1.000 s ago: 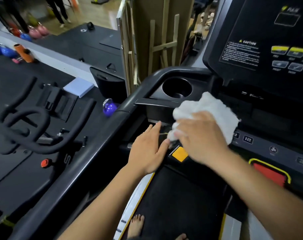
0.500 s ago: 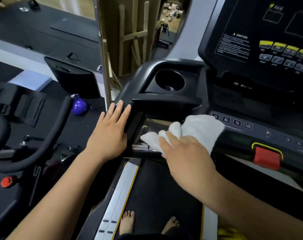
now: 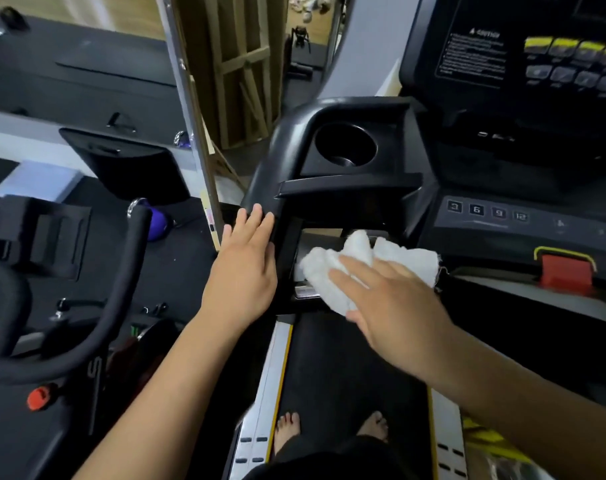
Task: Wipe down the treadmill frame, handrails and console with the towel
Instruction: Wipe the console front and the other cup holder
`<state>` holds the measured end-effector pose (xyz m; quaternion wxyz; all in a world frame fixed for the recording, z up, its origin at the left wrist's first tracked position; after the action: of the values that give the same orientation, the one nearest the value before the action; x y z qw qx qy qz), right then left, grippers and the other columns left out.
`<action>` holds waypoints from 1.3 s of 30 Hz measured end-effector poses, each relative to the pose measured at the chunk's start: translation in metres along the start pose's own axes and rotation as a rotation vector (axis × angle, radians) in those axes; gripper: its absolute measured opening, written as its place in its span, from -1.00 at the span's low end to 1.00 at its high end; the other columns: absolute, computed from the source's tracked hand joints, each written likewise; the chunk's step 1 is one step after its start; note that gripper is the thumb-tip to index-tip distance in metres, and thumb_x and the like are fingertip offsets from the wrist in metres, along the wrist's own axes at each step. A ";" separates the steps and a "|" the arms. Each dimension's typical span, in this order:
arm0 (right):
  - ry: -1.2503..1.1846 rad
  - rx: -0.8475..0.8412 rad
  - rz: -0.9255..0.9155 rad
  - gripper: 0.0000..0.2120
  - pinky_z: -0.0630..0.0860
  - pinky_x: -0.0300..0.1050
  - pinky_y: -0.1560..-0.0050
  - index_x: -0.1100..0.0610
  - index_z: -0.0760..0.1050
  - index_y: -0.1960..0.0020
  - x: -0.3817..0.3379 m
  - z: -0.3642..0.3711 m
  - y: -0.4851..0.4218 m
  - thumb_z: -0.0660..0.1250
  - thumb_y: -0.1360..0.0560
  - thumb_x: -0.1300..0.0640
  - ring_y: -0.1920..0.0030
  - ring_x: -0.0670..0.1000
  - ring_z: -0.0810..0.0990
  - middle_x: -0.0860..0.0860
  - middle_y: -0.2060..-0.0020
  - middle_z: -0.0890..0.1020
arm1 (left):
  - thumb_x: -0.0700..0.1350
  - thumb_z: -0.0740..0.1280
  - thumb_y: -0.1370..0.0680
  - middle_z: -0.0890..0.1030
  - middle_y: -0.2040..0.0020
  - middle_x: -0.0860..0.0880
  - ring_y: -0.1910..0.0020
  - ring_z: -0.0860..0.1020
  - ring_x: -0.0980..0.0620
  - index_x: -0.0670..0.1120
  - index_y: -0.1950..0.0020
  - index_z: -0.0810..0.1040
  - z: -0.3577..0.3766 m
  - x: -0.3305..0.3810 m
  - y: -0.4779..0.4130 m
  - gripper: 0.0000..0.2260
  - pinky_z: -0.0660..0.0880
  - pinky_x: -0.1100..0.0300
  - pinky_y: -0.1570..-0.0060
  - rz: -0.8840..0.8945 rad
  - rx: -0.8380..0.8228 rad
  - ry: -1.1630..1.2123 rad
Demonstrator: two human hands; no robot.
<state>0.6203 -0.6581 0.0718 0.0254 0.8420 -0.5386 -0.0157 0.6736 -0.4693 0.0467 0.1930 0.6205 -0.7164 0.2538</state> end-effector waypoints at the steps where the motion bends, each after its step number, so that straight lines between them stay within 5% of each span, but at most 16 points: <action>1: 0.072 -0.045 0.011 -0.39 0.56 0.06 -0.02 0.03 0.47 -0.29 0.003 0.001 -0.002 0.57 -0.28 0.04 -0.03 0.13 0.59 0.04 -0.26 0.55 | -0.25 0.11 -0.66 0.17 -0.60 -0.10 -0.60 0.02 -0.11 -0.16 -0.55 0.26 0.000 0.000 0.000 -0.57 -0.11 0.08 -0.54 -0.003 0.004 0.011; 4: 0.116 -0.184 -0.109 -0.42 0.44 0.03 -0.07 -0.01 0.27 -0.43 0.002 0.004 -0.027 0.36 -0.48 -0.11 -0.13 0.13 0.53 0.03 -0.29 0.47 | -0.28 0.09 -0.66 0.22 -0.58 -0.07 -0.60 0.05 -0.09 -0.15 -0.53 0.31 -0.002 0.000 -0.002 -0.58 -0.08 0.08 -0.55 -0.020 0.032 0.067; 8: -0.206 -0.383 0.008 -0.58 0.39 -0.01 -0.04 0.09 0.45 -0.27 0.009 0.002 -0.080 0.13 -0.60 -0.17 -0.20 0.16 0.50 0.08 -0.21 0.56 | -0.28 0.09 -0.65 0.21 -0.58 -0.06 -0.59 0.06 -0.04 -0.13 -0.53 0.32 -0.003 0.000 0.001 -0.57 -0.11 0.20 -0.52 -0.034 0.041 0.090; 13: -0.023 -0.062 -0.038 -0.69 0.34 0.04 0.08 0.06 0.39 -0.23 -0.034 0.011 -0.055 0.08 -0.63 -0.10 -0.08 0.18 0.54 0.08 -0.21 0.51 | -0.24 0.08 -0.66 0.18 -0.59 -0.07 -0.60 0.07 -0.04 -0.14 -0.56 0.25 -0.004 0.000 0.014 -0.56 -0.09 0.27 -0.47 0.015 0.000 0.013; 15: -0.075 0.028 -0.182 -0.70 0.40 0.03 -0.09 0.06 0.34 -0.31 -0.033 0.014 -0.027 0.20 -0.60 0.06 -0.13 0.15 0.48 0.05 -0.41 0.32 | -0.15 0.03 -0.65 0.17 -0.59 -0.13 -0.59 0.09 -0.12 -0.19 -0.57 0.20 0.000 -0.002 0.026 -0.53 -0.01 0.11 -0.51 0.074 -0.016 -0.116; 17: -0.111 0.022 -0.258 -0.50 0.37 0.02 -0.30 0.01 0.25 -0.44 -0.028 0.017 -0.011 0.30 -0.55 0.13 -0.23 0.09 0.39 -0.02 -0.54 0.14 | -0.05 -0.05 -0.60 0.13 -0.60 -0.17 -0.59 0.06 -0.16 -0.22 -0.58 0.14 0.006 -0.004 0.033 -0.45 0.06 -0.07 -0.54 0.108 -0.051 -0.253; 19: -0.067 0.016 -0.237 -0.45 0.44 0.03 -0.21 -0.03 0.22 -0.45 -0.025 0.021 -0.022 0.34 -0.52 0.11 -0.16 0.10 0.46 0.01 -0.50 0.24 | -0.01 -0.11 -0.56 0.05 -0.61 -0.17 -0.60 -0.01 -0.17 -0.21 -0.60 0.07 0.009 -0.004 0.034 -0.38 0.05 -0.13 -0.54 0.096 -0.106 -0.340; 21: -0.110 0.013 -0.133 -0.71 0.52 0.07 0.02 -0.06 0.34 -0.24 -0.024 0.008 -0.049 0.26 -0.54 0.08 0.01 0.17 0.56 0.06 -0.23 0.49 | 0.05 -0.17 -0.52 -0.05 -0.63 -0.13 -0.60 -0.10 -0.15 -0.18 -0.62 -0.02 0.009 -0.002 0.031 -0.33 -0.03 -0.13 -0.55 0.084 -0.149 -0.367; 23: -0.496 0.125 0.172 -0.83 0.49 0.01 0.04 -0.02 0.45 -0.14 -0.008 -0.005 -0.082 0.20 -0.57 0.13 -0.03 0.20 0.58 0.10 -0.07 0.58 | 0.13 -0.21 -0.52 -0.13 -0.63 -0.07 -0.60 -0.19 -0.08 -0.12 -0.62 -0.09 0.008 -0.002 0.030 -0.31 -0.10 -0.11 -0.56 0.073 -0.174 -0.360; 25: -0.942 0.296 0.503 -0.79 0.35 -0.11 0.03 0.08 0.47 -0.21 0.004 -0.004 -0.105 0.19 -0.60 0.15 -0.16 0.17 0.53 0.12 -0.11 0.59 | 0.20 -0.24 -0.52 -0.20 -0.61 0.03 -0.58 -0.28 0.02 -0.06 -0.62 -0.15 0.006 -0.003 0.030 -0.31 -0.17 -0.05 -0.56 0.044 -0.173 -0.306; 27: -0.983 0.321 0.562 -0.72 0.28 -0.14 0.04 0.13 0.38 -0.31 -0.014 0.003 -0.110 0.15 -0.61 0.15 -0.21 0.16 0.49 0.14 -0.20 0.53 | 0.26 -0.27 -0.52 -0.20 -0.61 0.11 -0.57 -0.29 0.11 0.01 -0.62 -0.16 0.002 -0.001 0.030 -0.31 -0.20 0.00 -0.56 -0.008 -0.159 -0.198; 30: -0.781 0.138 0.354 -0.60 0.36 -0.05 -0.04 0.12 0.20 -0.42 -0.045 0.003 -0.089 0.14 -0.60 0.16 -0.23 0.19 0.47 0.15 -0.28 0.45 | 0.31 -0.23 -0.53 -0.10 -0.62 0.15 -0.58 -0.24 0.17 0.07 -0.62 -0.11 -0.004 0.003 0.030 -0.32 -0.19 0.06 -0.56 -0.034 -0.114 -0.047; 34: -0.371 -0.054 -0.095 -0.74 0.38 -0.02 0.02 0.08 0.35 -0.21 -0.043 -0.015 -0.042 0.16 -0.53 0.22 -0.08 0.20 0.49 0.07 -0.11 0.52 | 0.33 -0.14 -0.54 0.00 -0.62 0.17 -0.59 -0.16 0.15 0.07 -0.63 -0.02 -0.007 0.002 0.034 -0.31 -0.16 0.08 -0.55 -0.001 -0.084 0.080; 36: -0.266 -0.091 -0.290 -0.81 0.41 0.00 -0.02 0.02 0.37 -0.08 -0.045 -0.016 -0.022 0.23 -0.48 0.20 -0.03 0.10 0.44 -0.03 -0.03 0.54 | 0.31 -0.12 -0.54 0.03 -0.62 0.15 -0.59 -0.15 0.14 0.08 -0.63 -0.02 -0.007 -0.002 0.033 -0.32 -0.15 0.05 -0.56 -0.005 -0.079 0.137; 39: -0.205 -0.010 -0.333 -0.75 0.46 0.00 0.06 0.00 0.50 -0.05 -0.044 -0.003 -0.022 0.36 -0.37 0.15 0.04 0.08 0.48 -0.04 0.08 0.57 | 0.29 -0.17 -0.55 0.04 -0.62 0.13 -0.60 -0.14 0.12 0.10 -0.63 -0.04 -0.006 -0.004 0.032 -0.34 -0.11 0.00 -0.56 -0.018 -0.073 0.103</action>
<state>0.6216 -0.6089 0.0732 -0.0283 0.9134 -0.3916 -0.1078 0.6420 -0.4594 0.0450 0.2546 0.6057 -0.7087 0.2571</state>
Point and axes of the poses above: each hand's wrist, its own y-axis away from the middle knuckle, its own z-axis out of the palm, x = y × z, the point moved 4 cm from there along -y, towards the middle knuckle
